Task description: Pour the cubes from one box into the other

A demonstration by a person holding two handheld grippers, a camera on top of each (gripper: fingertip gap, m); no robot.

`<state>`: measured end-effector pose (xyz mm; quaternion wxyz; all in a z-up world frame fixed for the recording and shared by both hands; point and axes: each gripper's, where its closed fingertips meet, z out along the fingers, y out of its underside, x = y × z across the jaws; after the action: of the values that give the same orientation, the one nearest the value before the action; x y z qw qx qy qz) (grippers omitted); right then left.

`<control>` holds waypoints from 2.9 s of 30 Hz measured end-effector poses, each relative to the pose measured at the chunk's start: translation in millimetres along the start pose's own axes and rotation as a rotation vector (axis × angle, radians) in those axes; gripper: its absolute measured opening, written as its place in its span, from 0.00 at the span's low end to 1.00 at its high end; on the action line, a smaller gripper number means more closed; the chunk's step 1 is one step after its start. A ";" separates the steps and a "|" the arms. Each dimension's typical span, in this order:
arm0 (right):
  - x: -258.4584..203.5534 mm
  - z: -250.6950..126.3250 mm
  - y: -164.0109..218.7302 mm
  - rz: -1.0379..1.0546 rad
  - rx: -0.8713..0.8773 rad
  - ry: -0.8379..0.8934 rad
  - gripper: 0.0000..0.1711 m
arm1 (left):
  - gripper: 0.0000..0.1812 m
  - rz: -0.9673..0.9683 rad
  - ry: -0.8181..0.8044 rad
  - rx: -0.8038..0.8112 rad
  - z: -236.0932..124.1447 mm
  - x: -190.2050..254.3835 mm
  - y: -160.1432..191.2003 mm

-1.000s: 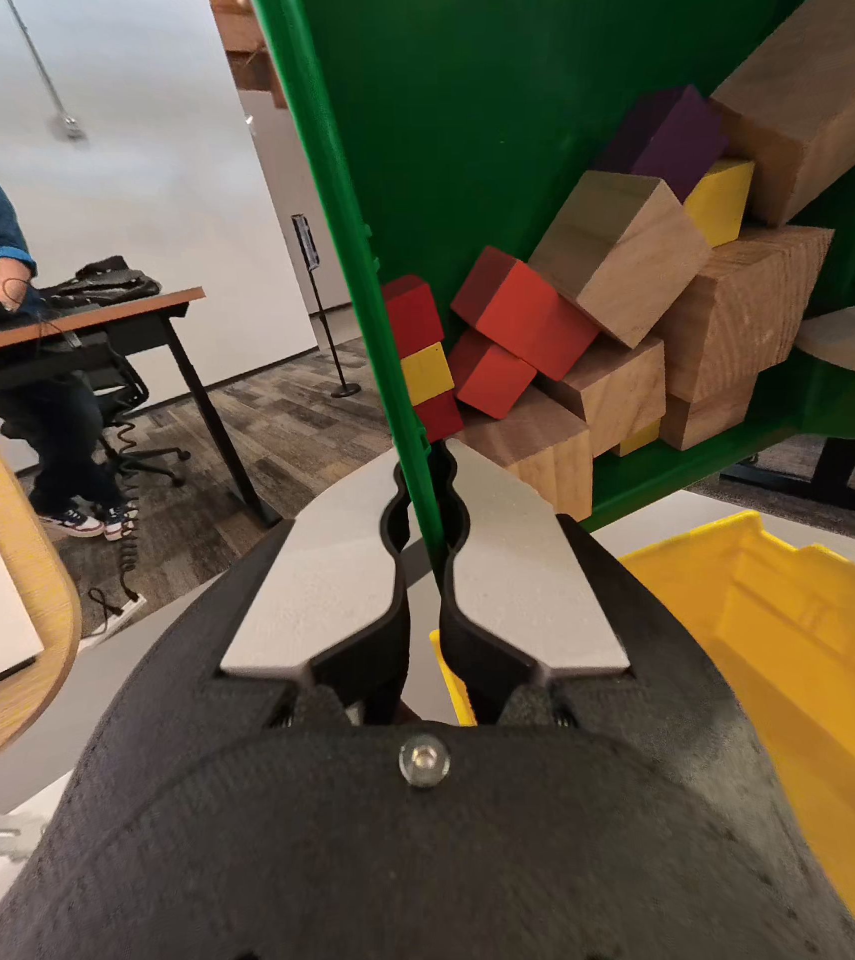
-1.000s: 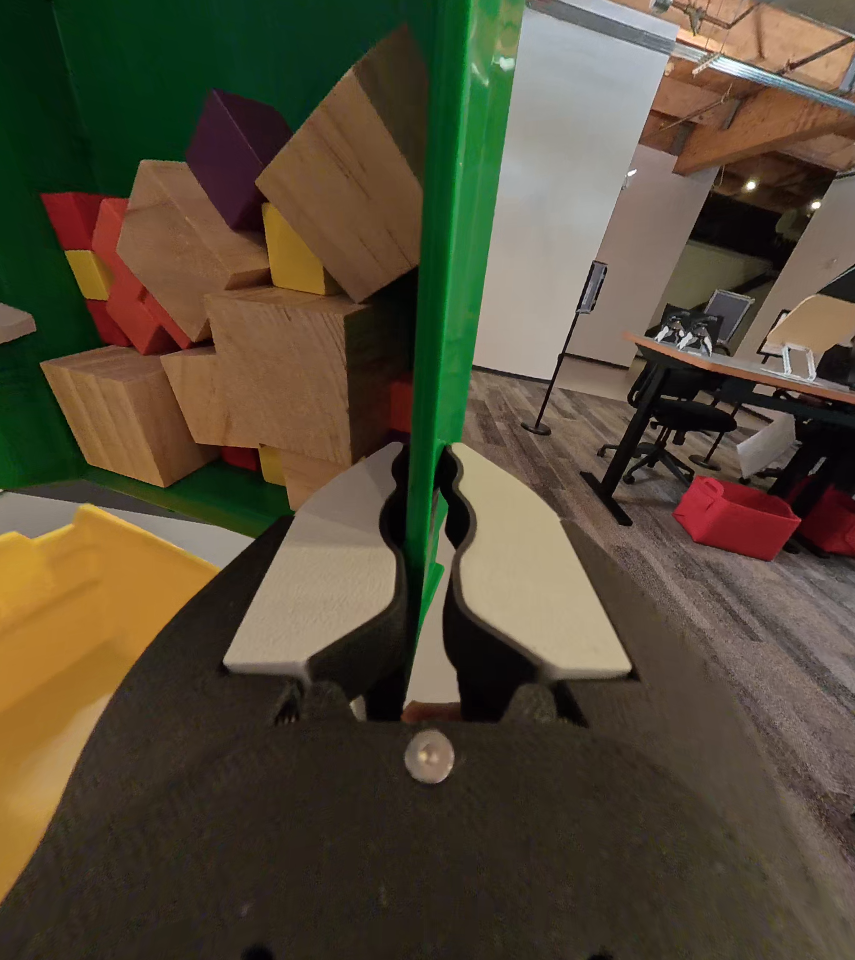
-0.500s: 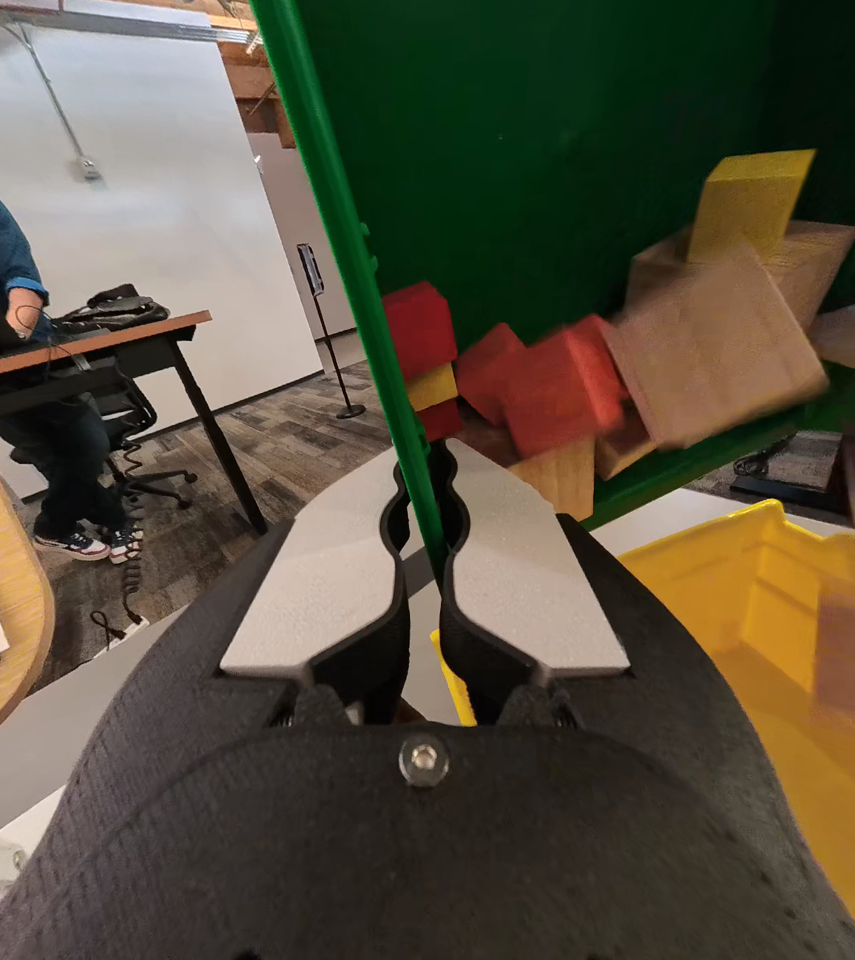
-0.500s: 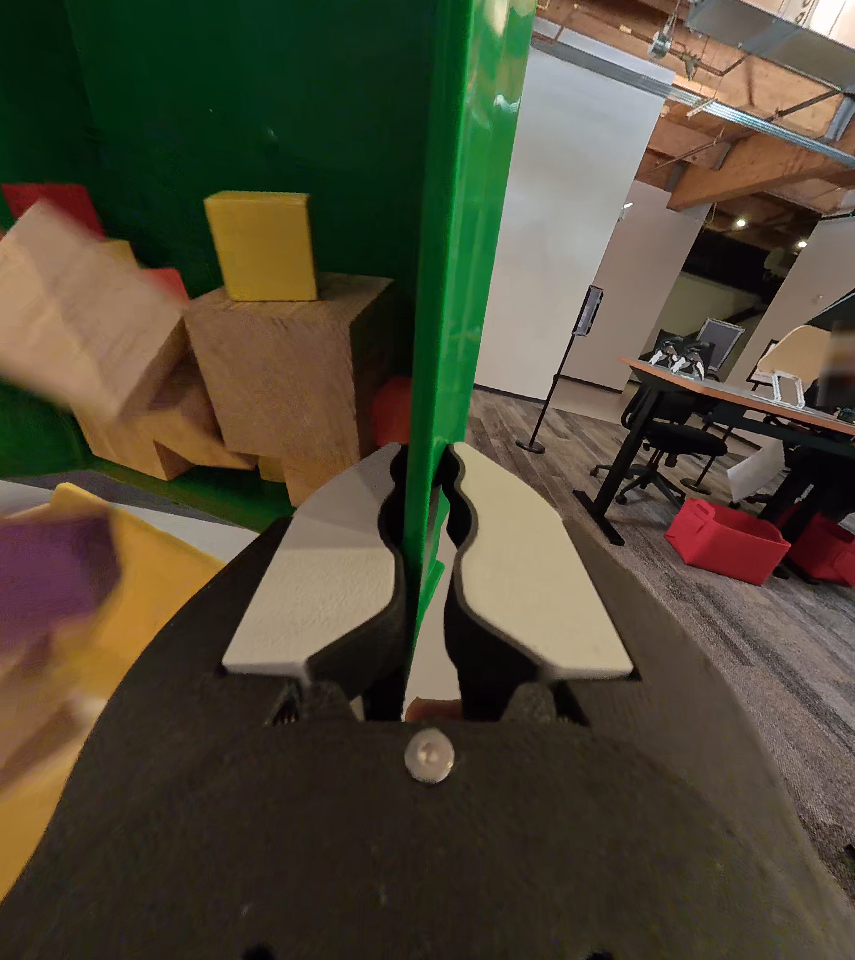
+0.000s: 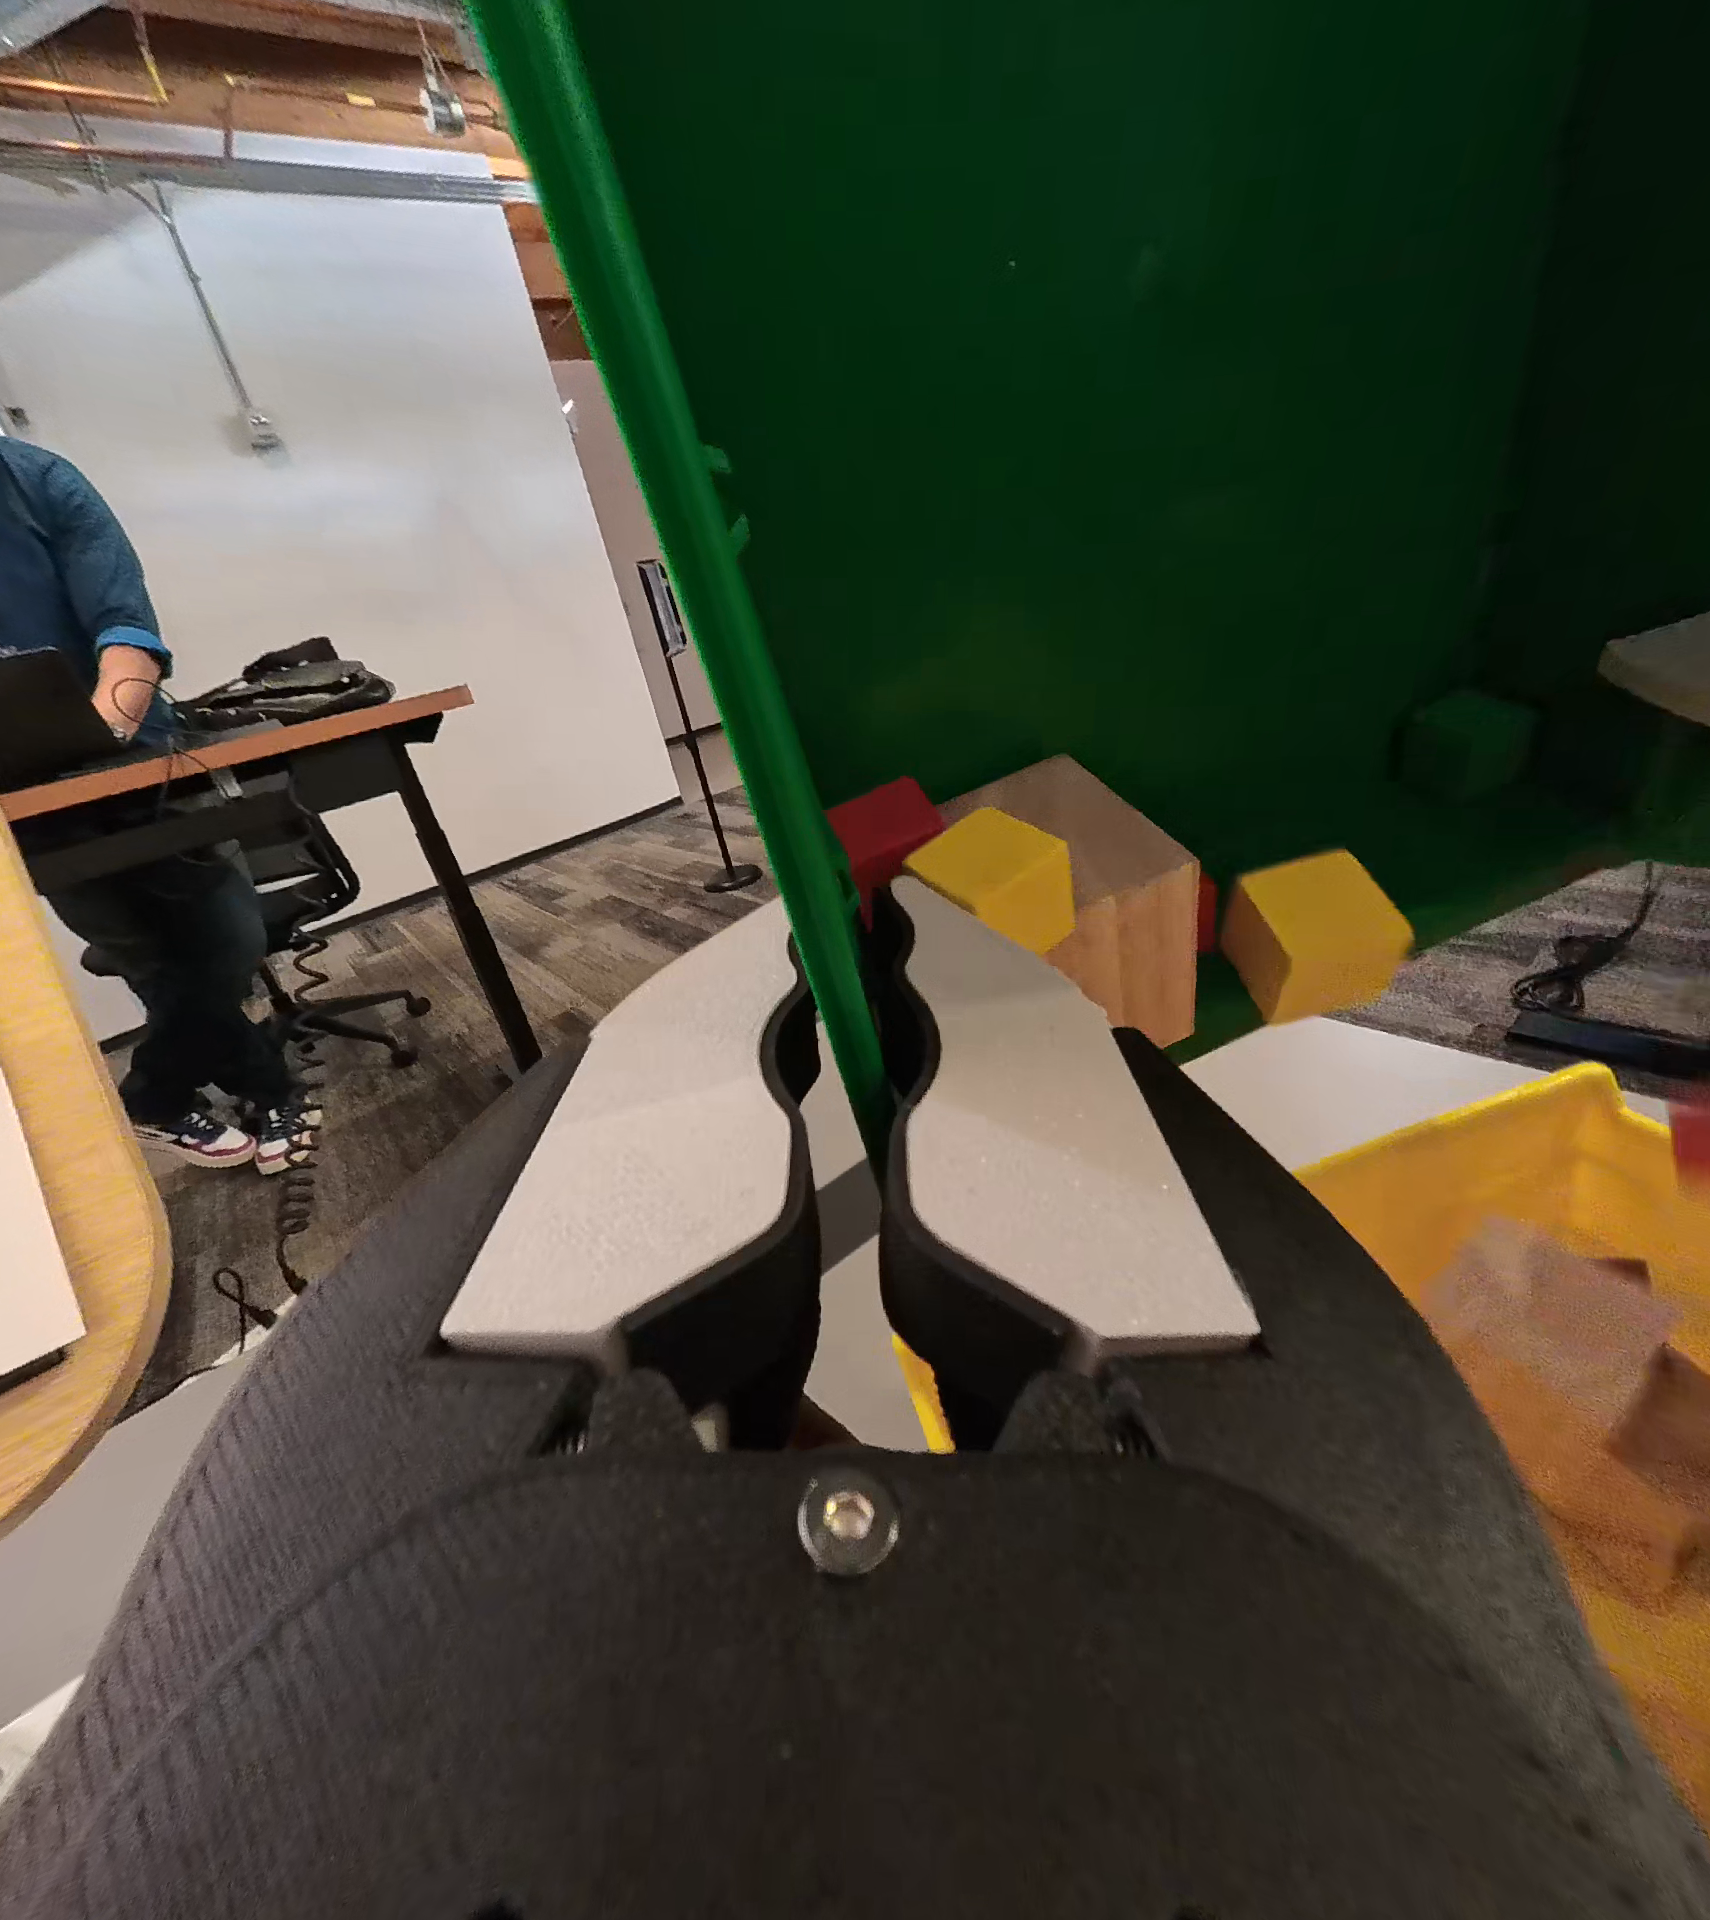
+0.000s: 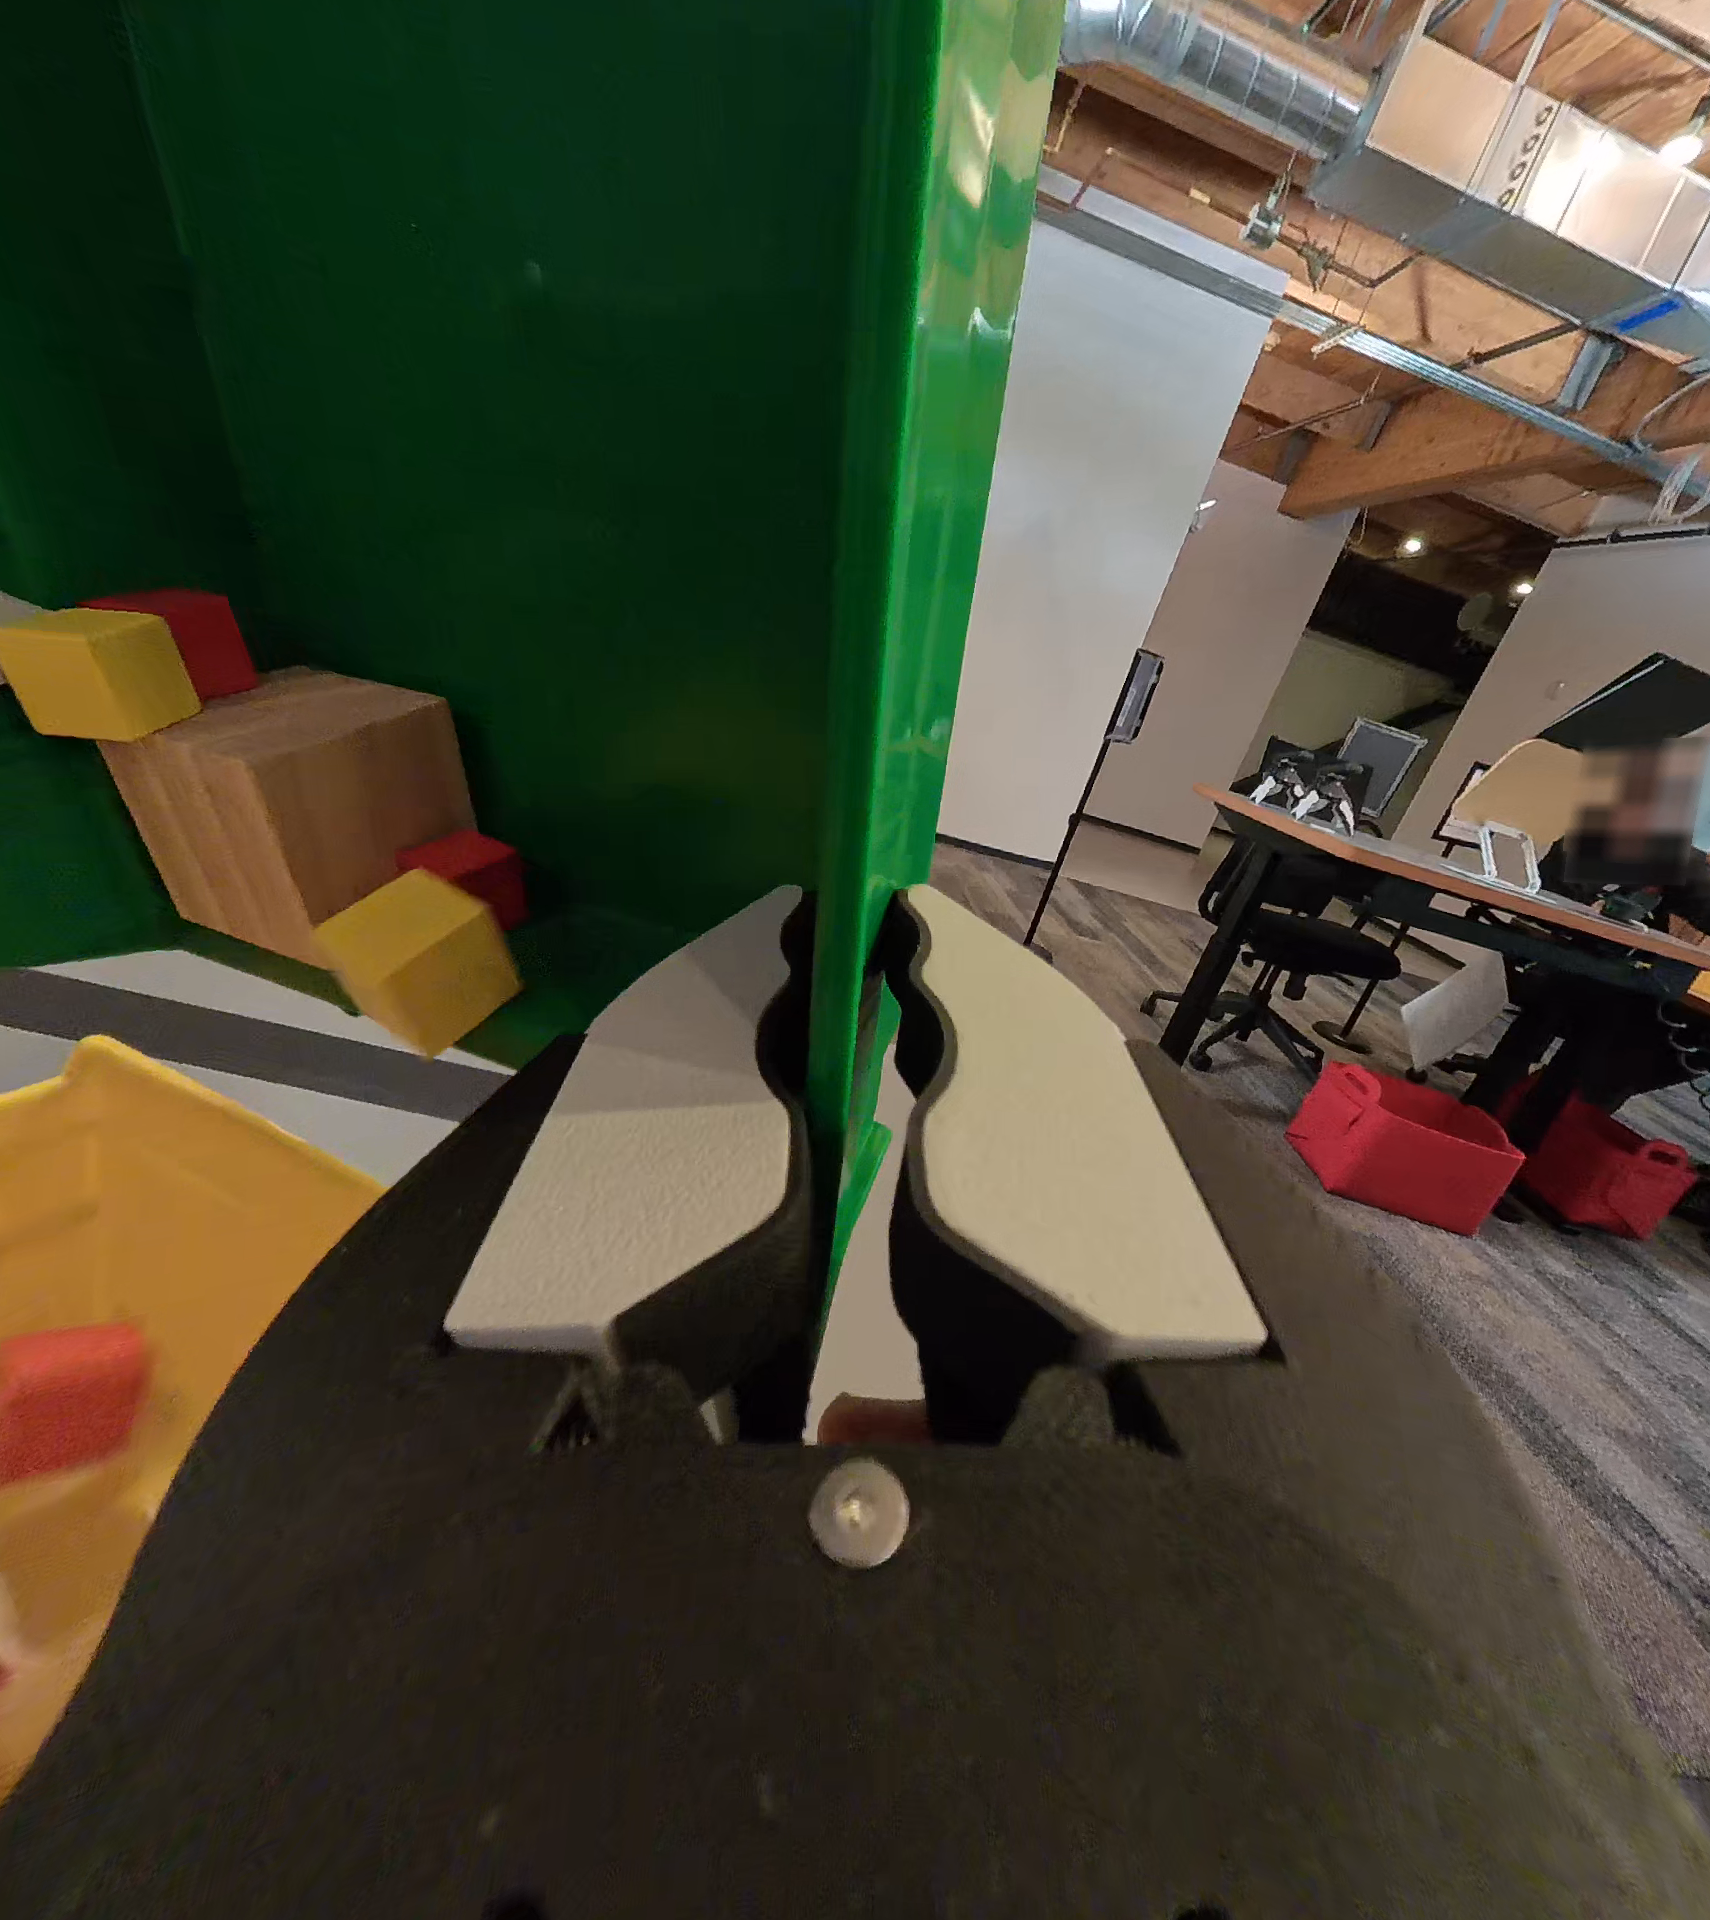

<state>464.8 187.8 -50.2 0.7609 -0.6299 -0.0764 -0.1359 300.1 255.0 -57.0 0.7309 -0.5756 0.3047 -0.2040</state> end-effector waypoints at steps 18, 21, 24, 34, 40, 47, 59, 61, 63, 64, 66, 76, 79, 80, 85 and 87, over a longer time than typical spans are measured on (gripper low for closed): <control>6.4 -17.3 -41.9 -0.037 0.134 0.023 0.04 | 0.04 0.025 -0.034 0.136 -20.1 3.1 -42.4; 6.2 -18.0 -44.3 -0.041 0.142 0.027 0.04 | 0.04 0.033 -0.039 0.144 -19.1 2.2 -43.2; 5.7 -15.8 -44.7 -0.043 0.138 0.025 0.04 | 0.04 0.029 -0.043 0.137 -17.1 0.2 -42.9; 6.3 -14.2 -53.3 -0.041 0.117 0.020 0.05 | 0.04 0.015 -0.052 0.111 -16.5 -3.7 -48.2; 3.8 -11.9 -69.2 -0.020 0.028 -0.004 0.04 | 0.04 -0.011 -0.037 0.030 -20.5 -11.0 -62.0; -16.4 -20.7 -110.0 0.010 -0.072 -0.030 0.04 | 0.04 -0.029 -0.033 -0.091 -45.9 -31.6 -94.4; -189.6 -46.0 -196.9 0.121 -0.104 -0.319 0.08 | 0.04 0.015 -0.182 -0.245 -208.4 -147.5 -139.9; -236.0 -49.2 -199.7 0.148 -0.123 -0.381 0.08 | 0.04 0.010 -0.239 -0.295 -245.8 -175.0 -134.6; -284.3 -52.9 -197.2 0.179 -0.157 -0.452 0.08 | 0.04 -0.013 -0.294 -0.364 -284.9 -200.8 -119.5; -309.5 -55.3 -194.0 0.190 -0.179 -0.492 0.08 | 0.04 -0.018 -0.321 -0.399 -305.4 -213.0 -110.2; -360.7 -60.5 -183.2 0.200 -0.236 -0.573 0.08 | 0.04 -0.056 -0.382 -0.484 -347.1 -236.9 -87.3; -541.9 -94.2 -99.0 0.270 -0.607 -0.871 0.08 | 0.05 -0.255 -0.509 -0.883 -491.3 -296.9 31.3; -566.3 -99.9 -82.2 0.268 -0.701 -0.912 0.09 | 0.05 -0.332 -0.492 -0.959 -507.5 -305.9 57.8; -572.5 -100.4 -76.3 0.253 -0.732 -0.921 0.09 | 0.06 -0.345 -0.484 -0.979 -510.7 -308.4 64.6; -597.8 -104.4 -47.4 0.166 -0.916 -0.983 0.11 | 0.11 -0.358 -0.435 -1.124 -518.2 -315.3 93.6; -606.5 -107.9 -37.9 0.179 -0.983 -1.013 0.13 | 0.11 -0.404 -0.423 -1.139 -517.0 -321.2 99.8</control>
<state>-129.6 142.7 -210.0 0.2677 -0.8897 -0.2987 0.2180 -291.6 118.1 -164.1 0.3022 -0.9477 0.1000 -0.0257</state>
